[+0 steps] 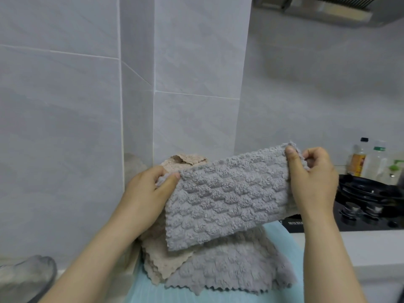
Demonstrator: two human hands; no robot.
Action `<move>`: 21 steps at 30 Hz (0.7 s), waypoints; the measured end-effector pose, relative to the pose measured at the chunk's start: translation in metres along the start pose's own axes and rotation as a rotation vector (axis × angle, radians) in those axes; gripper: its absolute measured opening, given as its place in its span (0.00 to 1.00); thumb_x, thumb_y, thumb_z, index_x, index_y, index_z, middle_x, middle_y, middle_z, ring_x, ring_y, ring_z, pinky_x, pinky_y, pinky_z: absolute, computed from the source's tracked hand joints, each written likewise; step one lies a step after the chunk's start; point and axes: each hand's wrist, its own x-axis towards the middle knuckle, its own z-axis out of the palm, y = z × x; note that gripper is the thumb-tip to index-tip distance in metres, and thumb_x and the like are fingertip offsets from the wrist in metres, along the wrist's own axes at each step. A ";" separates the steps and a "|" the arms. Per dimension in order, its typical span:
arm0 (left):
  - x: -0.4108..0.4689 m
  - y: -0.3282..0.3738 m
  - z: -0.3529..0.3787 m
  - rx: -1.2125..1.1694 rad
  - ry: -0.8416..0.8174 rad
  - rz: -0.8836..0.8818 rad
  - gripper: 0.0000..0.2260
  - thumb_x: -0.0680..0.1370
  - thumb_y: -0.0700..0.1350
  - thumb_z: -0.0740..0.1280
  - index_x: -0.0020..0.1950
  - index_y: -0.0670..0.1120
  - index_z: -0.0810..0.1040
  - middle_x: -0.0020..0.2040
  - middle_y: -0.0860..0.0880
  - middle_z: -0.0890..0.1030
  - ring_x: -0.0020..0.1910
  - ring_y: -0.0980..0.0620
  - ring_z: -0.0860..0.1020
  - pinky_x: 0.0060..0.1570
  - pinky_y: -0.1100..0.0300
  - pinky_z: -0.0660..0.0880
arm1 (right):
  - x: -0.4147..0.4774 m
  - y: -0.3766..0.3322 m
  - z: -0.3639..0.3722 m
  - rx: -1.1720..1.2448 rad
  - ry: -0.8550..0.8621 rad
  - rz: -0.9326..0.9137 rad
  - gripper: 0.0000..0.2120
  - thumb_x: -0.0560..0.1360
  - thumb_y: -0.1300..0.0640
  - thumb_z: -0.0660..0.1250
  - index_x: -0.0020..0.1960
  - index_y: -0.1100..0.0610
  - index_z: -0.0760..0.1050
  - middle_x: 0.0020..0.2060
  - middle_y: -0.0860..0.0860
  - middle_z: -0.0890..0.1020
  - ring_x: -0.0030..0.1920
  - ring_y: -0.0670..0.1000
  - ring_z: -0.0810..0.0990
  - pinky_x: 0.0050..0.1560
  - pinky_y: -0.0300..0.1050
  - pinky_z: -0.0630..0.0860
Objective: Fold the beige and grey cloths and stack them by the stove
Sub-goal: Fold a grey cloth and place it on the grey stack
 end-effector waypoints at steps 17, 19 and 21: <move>0.005 0.001 0.005 -0.674 -0.156 -0.383 0.08 0.78 0.43 0.65 0.49 0.38 0.77 0.41 0.42 0.74 0.33 0.53 0.76 0.29 0.68 0.76 | -0.005 -0.022 0.013 0.180 -0.301 0.141 0.14 0.72 0.48 0.74 0.36 0.58 0.76 0.30 0.50 0.76 0.31 0.46 0.71 0.34 0.41 0.69; 0.005 0.004 0.003 -0.712 -0.120 -0.380 0.07 0.78 0.43 0.66 0.48 0.39 0.78 0.39 0.44 0.74 0.33 0.53 0.75 0.28 0.70 0.74 | -0.011 -0.037 0.017 0.251 -0.333 0.111 0.12 0.71 0.50 0.74 0.35 0.55 0.75 0.30 0.48 0.75 0.30 0.45 0.71 0.34 0.39 0.69; 0.005 0.006 0.002 -0.755 -0.094 -0.387 0.09 0.77 0.45 0.67 0.47 0.39 0.78 0.35 0.45 0.74 0.30 0.55 0.75 0.26 0.70 0.73 | -0.020 -0.055 0.024 0.304 -0.386 0.059 0.12 0.71 0.52 0.74 0.35 0.52 0.74 0.29 0.45 0.75 0.30 0.43 0.71 0.33 0.36 0.70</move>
